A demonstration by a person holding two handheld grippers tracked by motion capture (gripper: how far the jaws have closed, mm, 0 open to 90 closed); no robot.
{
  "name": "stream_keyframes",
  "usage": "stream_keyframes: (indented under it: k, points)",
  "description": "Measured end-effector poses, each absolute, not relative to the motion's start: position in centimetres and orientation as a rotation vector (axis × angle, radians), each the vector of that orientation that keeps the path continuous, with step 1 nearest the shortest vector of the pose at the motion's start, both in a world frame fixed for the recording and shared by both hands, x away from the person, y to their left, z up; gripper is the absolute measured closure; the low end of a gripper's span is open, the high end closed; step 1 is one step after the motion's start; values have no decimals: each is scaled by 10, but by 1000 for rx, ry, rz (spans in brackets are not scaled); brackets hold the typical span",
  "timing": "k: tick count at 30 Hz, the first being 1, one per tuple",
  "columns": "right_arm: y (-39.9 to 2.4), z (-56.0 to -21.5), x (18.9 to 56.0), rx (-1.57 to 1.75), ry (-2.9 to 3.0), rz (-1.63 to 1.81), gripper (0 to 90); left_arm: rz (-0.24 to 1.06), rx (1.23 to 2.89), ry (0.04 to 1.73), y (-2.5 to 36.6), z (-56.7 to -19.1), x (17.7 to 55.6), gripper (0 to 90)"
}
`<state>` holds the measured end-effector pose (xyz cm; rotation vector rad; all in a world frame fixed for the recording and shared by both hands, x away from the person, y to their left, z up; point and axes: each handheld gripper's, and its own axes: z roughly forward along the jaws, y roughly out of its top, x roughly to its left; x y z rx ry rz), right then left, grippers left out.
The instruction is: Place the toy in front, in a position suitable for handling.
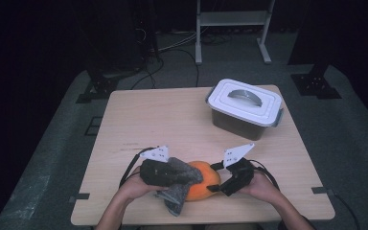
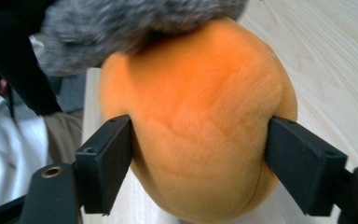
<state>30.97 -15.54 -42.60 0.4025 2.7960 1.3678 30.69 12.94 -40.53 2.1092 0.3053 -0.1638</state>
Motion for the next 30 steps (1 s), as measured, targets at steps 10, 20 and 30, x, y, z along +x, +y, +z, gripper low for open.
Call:
stream_keyframes:
  k: [10,20,30]
  points:
    - [-163,-429,313,376,2790,1385,363,-130,2125,336,148,-408,305,767]
    - [-161,-427,313,375,2770,1369,362,-94,2111,371,155,-401,313,768]
    - [-169,-427,317,423,2742,1390,373,-54,2130,319,130,-391,320,768]
